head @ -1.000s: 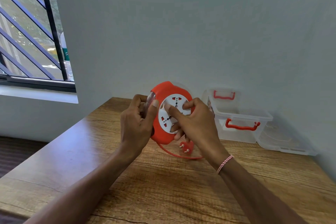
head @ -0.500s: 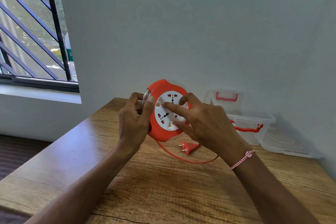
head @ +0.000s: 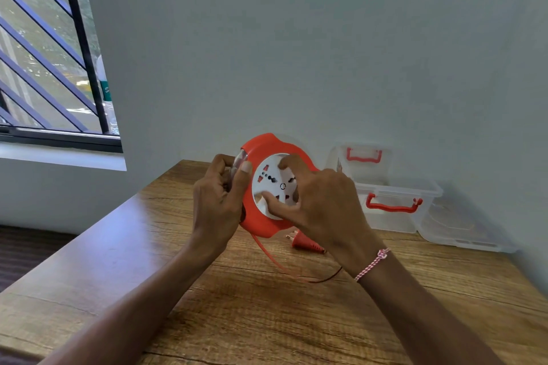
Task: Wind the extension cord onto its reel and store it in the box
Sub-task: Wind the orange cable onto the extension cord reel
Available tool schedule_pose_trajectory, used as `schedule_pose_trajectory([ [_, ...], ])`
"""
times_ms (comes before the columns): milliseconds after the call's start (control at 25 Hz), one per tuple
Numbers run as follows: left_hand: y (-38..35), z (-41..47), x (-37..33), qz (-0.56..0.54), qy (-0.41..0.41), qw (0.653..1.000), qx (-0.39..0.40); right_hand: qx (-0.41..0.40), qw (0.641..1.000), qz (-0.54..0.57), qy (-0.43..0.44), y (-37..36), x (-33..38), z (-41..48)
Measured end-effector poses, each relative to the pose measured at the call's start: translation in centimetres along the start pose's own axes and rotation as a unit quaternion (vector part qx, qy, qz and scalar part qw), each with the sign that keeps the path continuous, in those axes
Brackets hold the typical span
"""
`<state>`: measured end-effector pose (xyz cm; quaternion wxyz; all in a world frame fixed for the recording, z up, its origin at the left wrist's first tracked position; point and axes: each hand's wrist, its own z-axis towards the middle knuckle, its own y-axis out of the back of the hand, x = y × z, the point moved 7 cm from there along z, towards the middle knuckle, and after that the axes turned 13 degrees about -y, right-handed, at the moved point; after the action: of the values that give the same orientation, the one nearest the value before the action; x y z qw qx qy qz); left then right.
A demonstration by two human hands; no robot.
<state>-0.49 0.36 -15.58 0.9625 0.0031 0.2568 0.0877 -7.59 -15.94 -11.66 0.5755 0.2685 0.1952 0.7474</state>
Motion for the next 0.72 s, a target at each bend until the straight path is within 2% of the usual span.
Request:
schedule_pose_trajectory([
  [80,-0.1,-0.2,-0.2,0.003,-0.006,1.000,0.001,0.011,0.987,0.097,-0.128,-0.6,-0.8,-0.1],
  [120,-0.1,-0.3,-0.2,0.007,-0.006,1.000,0.001,0.032,0.964,0.162,-0.207,-1.3,-1.6,-0.3],
  [200,-0.1,-0.3,0.0,0.019,0.000,1.000,-0.003,0.088,0.890,0.292,-0.339,-3.1,-2.8,-0.8],
  [240,-0.1,-0.3,0.1,0.023,0.003,1.000,-0.004,0.094,0.883,0.298,-0.351,-3.1,-2.9,-0.9],
  [320,0.0,-0.3,0.4,0.024,0.008,1.000,-0.006,0.028,0.949,0.186,-0.255,-1.4,-2.5,-0.3],
  [400,0.4,0.0,0.6,0.031,0.009,0.999,-0.015,-0.045,0.993,0.071,-0.084,0.3,-0.9,0.1],
  [480,0.8,0.3,0.8,0.036,0.010,0.999,-0.020,-0.018,0.998,-0.019,0.053,0.1,0.2,0.2],
  [560,0.9,0.4,0.9,0.028,0.016,0.999,-0.011,0.026,0.988,-0.092,0.124,-0.7,0.4,0.0],
  [640,0.7,0.4,0.9,0.025,0.016,1.000,0.003,0.029,0.977,-0.139,0.161,-1.0,0.5,-0.4],
  [720,0.4,0.3,1.0,0.024,0.019,0.999,0.010,0.021,0.978,-0.135,0.157,-0.9,0.6,-0.5],
])
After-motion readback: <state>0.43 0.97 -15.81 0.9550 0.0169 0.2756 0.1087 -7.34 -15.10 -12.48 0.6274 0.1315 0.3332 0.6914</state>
